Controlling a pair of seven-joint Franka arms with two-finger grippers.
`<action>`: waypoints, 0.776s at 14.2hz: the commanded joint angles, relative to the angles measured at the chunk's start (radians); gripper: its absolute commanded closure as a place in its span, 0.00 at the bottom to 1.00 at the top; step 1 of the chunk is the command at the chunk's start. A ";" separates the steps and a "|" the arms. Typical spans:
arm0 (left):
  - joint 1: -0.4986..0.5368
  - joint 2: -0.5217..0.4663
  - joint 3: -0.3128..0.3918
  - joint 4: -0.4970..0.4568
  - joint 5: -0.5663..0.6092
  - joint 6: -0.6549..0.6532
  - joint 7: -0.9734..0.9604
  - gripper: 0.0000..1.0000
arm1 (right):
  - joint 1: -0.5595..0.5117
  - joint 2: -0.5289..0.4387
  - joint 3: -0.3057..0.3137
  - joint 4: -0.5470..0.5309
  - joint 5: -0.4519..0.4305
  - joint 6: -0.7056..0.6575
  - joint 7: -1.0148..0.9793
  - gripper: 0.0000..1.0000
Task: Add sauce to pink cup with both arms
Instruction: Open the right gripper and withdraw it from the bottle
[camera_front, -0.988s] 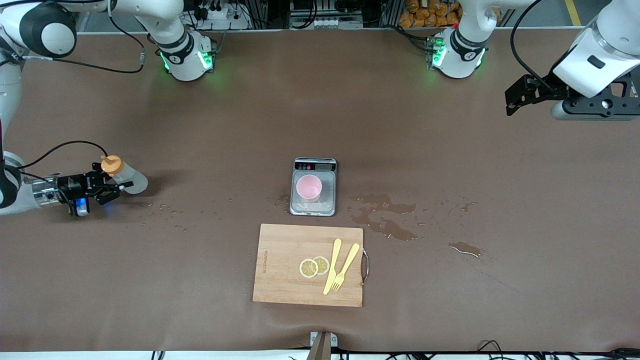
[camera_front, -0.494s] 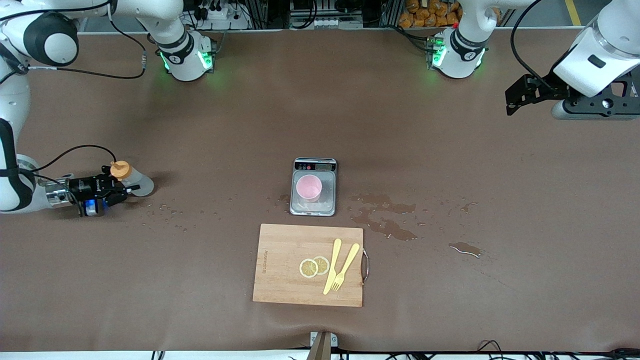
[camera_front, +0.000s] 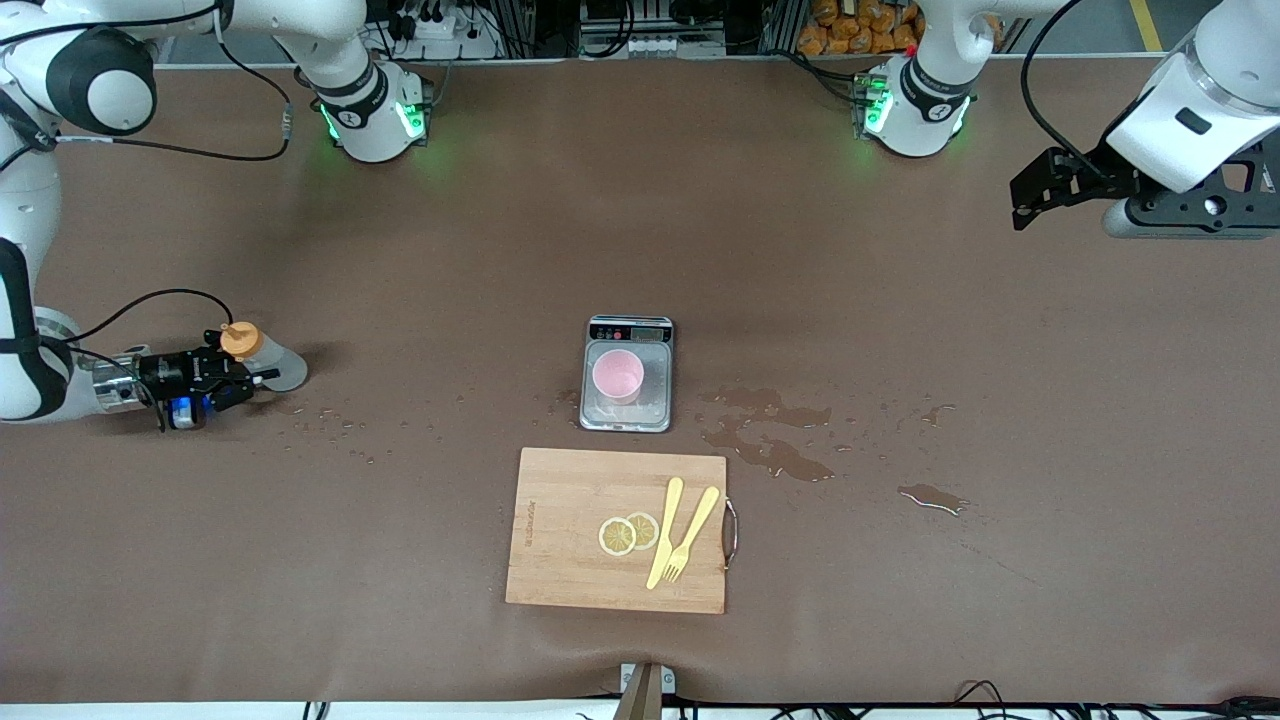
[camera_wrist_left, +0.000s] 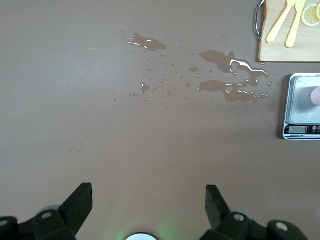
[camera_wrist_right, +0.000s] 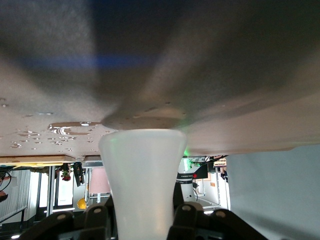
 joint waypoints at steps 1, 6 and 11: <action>0.007 -0.020 -0.008 -0.005 -0.028 0.003 -0.002 0.00 | -0.014 -0.003 0.016 0.016 0.008 -0.018 0.003 0.00; 0.006 -0.026 -0.011 -0.005 -0.028 0.003 -0.002 0.00 | -0.019 -0.028 0.016 0.115 -0.062 -0.027 -0.003 0.00; 0.007 -0.026 -0.009 -0.007 -0.034 0.003 -0.003 0.00 | 0.010 -0.085 0.022 0.278 -0.175 -0.169 0.001 0.00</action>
